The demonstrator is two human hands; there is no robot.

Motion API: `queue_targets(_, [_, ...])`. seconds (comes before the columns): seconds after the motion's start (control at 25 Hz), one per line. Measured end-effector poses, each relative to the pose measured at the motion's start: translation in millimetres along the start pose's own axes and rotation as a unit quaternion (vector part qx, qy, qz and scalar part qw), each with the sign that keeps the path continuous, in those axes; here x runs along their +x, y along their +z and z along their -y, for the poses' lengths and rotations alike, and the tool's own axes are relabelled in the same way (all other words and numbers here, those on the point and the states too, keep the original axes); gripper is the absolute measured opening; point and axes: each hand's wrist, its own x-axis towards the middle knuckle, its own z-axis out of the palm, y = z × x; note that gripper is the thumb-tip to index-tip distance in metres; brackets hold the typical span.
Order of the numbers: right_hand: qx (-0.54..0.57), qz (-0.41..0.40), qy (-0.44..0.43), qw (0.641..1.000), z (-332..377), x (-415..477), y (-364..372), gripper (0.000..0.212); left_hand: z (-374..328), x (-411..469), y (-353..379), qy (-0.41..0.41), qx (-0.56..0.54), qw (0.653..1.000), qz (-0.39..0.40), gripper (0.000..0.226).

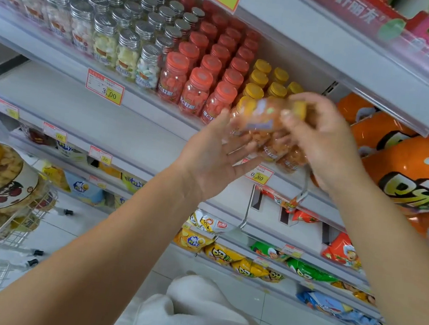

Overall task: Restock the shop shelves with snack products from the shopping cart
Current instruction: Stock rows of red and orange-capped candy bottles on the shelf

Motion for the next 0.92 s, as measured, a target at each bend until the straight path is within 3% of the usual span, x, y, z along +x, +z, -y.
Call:
queue_targets(0.04, [-0.016,-0.084,0.012,0.996,-8.8,13.2,-6.9,0.018,-3.3,-0.6,-0.9,0.008,0.009,1.0,0.004,0.041])
queue_targets(0.12, [-0.155,-0.194,0.049,0.967,-23.3,39.6,-19.9,0.037,-7.9,-3.2,-5.9,0.018,0.016,1.0,0.005,0.041])
queue_targets(0.2, [-0.276,-0.173,0.094,0.941,-24.1,58.5,-29.1,0.042,-9.4,-6.0,-13.0,0.02,0.014,1.0,-0.005,0.039])
queue_targets(0.28, [-0.308,-0.141,0.114,0.934,-22.3,76.0,-33.7,0.039,-8.7,-8.1,-21.3,0.018,0.007,1.0,-0.02,0.037])
queue_targets(0.4, [-0.236,-0.101,0.177,0.95,-31.3,103.4,-28.3,0.04,-5.3,-11.3,-35.0,0.01,-0.004,0.999,-0.045,0.035])
queue_targets(0.6, [-0.152,-0.056,0.206,0.965,-57.8,119.2,-29.9,0.049,-4.5,-22.2,-59.0,0.002,-0.019,0.997,-0.081,0.033])
queue_targets(0.76, [-0.155,-0.026,0.192,0.969,-62.4,113.9,-29.0,0.041,-6.3,-30.6,-74.3,-0.002,-0.023,0.995,-0.1,0.034])
queue_targets(0.92, [-0.306,-0.023,0.107,0.946,-39.7,87.9,-19.5,0.045,-3.8,-32.1,-86.1,-0.007,-0.043,0.992,-0.121,0.035])
